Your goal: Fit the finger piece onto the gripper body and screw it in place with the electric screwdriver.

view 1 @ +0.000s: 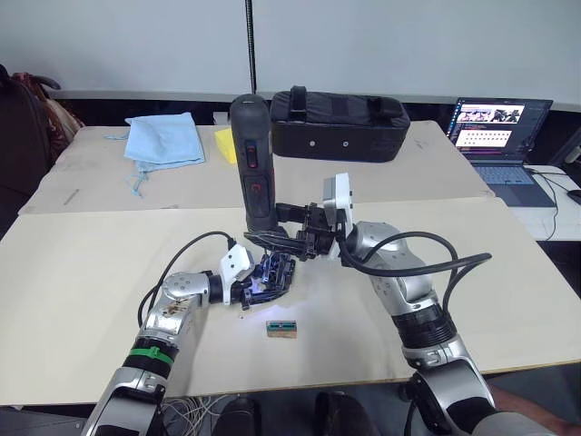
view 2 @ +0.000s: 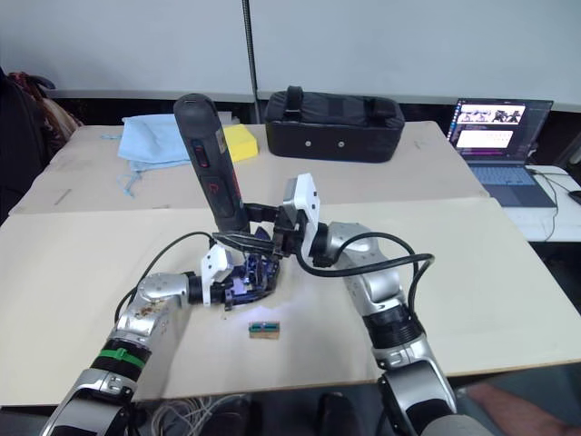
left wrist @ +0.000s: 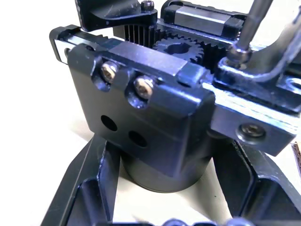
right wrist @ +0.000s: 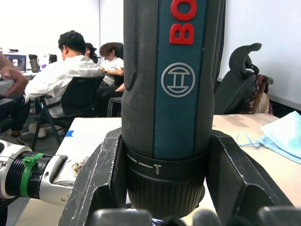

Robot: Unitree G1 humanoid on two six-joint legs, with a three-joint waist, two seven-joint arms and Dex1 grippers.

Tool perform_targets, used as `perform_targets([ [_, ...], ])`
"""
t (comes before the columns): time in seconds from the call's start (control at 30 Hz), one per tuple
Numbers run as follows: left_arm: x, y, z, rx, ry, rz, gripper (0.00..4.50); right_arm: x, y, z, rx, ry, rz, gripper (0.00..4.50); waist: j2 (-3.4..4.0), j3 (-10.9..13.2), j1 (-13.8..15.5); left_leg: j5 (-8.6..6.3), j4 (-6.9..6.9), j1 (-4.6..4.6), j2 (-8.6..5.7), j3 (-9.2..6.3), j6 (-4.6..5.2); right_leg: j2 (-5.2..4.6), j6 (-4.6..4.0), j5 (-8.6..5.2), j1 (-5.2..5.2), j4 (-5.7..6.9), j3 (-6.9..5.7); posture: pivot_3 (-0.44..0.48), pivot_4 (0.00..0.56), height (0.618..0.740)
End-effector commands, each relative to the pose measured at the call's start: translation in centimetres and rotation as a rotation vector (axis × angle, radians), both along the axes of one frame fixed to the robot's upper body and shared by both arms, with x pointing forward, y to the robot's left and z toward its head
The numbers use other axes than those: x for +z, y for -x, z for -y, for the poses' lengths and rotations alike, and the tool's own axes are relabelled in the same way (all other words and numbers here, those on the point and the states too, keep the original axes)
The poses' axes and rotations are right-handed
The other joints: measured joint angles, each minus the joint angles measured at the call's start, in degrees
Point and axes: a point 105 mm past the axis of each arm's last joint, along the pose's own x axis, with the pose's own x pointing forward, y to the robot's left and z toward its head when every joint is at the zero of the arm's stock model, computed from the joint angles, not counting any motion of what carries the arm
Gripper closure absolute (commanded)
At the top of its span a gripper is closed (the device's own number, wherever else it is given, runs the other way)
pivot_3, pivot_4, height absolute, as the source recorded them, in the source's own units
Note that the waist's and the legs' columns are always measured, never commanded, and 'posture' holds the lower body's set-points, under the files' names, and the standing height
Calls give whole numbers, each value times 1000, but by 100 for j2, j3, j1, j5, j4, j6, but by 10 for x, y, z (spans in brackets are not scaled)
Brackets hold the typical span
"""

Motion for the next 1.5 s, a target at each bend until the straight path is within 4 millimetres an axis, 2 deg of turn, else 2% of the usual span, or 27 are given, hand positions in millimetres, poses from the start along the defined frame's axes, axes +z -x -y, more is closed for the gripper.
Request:
perform_targets([
  [0.03, -5, 7, 6, -40, -6, -13, 2143, -17, -4, 3, -13, 69, -49, 2585, 0, 0, 0, 0, 0, 0, 0, 0, 0, 0, 0, 0, 0, 0, 0, 0, 150, 740],
  [0.23, -5, 6, 7, -36, -6, -10, 2143, -10, 1, 2, 15, 48, -27, 2585, 0, 0, 2, 0, 0, 0, 0, 0, 0, 0, 0, 0, 0, 0, 0, 0, 150, 740],
  [0.43, -12, 5, 7, -20, -31, -12, 2143, 28, 9, 6, 72, -49, 51, 2585, 0, 0, 18, 0, 0, -3, -1, 0, 0, -2, 0, 0, -1, -2, -2, 0, 150, 740],
  [0.57, -15, 2, 5, 9, -46, -9, 2143, 60, 12, 14, 87, -147, 104, 2585, -1, 1, 36, 0, 1, -12, -2, 0, 0, -3, -4, 3, -8, -2, -2, 0, 150, 740],
  [0.63, -16, 1, 5, 13, -51, -10, 2143, 70, 14, 18, 103, -181, 122, 2585, -1, 1, 51, 0, 3, -12, -2, -1, 0, -3, -3, 4, -7, -2, -2, 0, 150, 740],
  [0.9, -17, -2, 5, 32, -46, -22, 2143, 75, 25, 26, 150, -203, 159, 2585, -1, 1, 93, 0, 7, -10, -1, -1, 0, -3, 1, 2, -5, -2, -6, 0, 150, 740],
  [0.97, -16, -3, 4, 39, -39, -23, 1149, 77, 27, 31, 148, -209, 167, 2585, -1, 1, 101, 0, 10, -11, -1, -1, 0, -3, 2, 2, -5, -1, -6, 0, 150, 740],
  [1.0, -15, -3, 4, 46, -30, -16, 865, 79, 30, 34, 151, -217, 172, 2585, 0, 1, 102, 0, 10, -11, -1, -1, 0, -4, 2, 2, -5, -1, -4, 0, 150, 740],
  [1.03, -15, -3, 1, 50, -24, -15, 236, 82, 33, 38, 156, -225, 176, 2585, 0, 1, 103, 0, 10, -11, -1, -1, 0, -4, 2, 2, -5, -1, -4, 0, 150, 740],
  [1.07, -14, -3, -2, 57, -16, -13, 86, 85, 37, 42, 160, -230, 178, 2585, -1, 1, 113, 0, 10, -10, 0, -1, 0, -3, 2, 2, -5, 0, -5, 0, 150, 740],
  [1.2, -10, -1, -18, 75, -2, -3, 30, 90, 46, 53, 146, -233, 185, 2585, -1, 1, 86, 0, 10, -11, 1, -1, 0, -3, 2, 2, -6, -1, -4, 0, 150, 740],
  [1.3, -4, 4, -41, 83, -7, 1, 30, 89, 45, 70, 82, -217, 181, 2585, -1, 1, -3, 0, 6, -7, 10, 0, 0, 4, 0, 2, -10, 0, -4, 0, 150, 740],
  [1.4, 3, 13, -63, 68, -5, 1, 30, 83, 41, 90, 0, -179, 170, 2585, -1, 1, -41, 0, -9, 0, 13, 0, 0, 9, -7, -2, -12, -1, -1, 0, 150, 740],
  [1.5, 8, 28, -95, 72, -29, -29, 30, 68, 39, 115, -104, -96, 177, 2585, 1, 2, -24, 0, -23, 2, 13, 3, 0, 9, -14, -7, -19, -2, 2, 0, 150, 740],
])
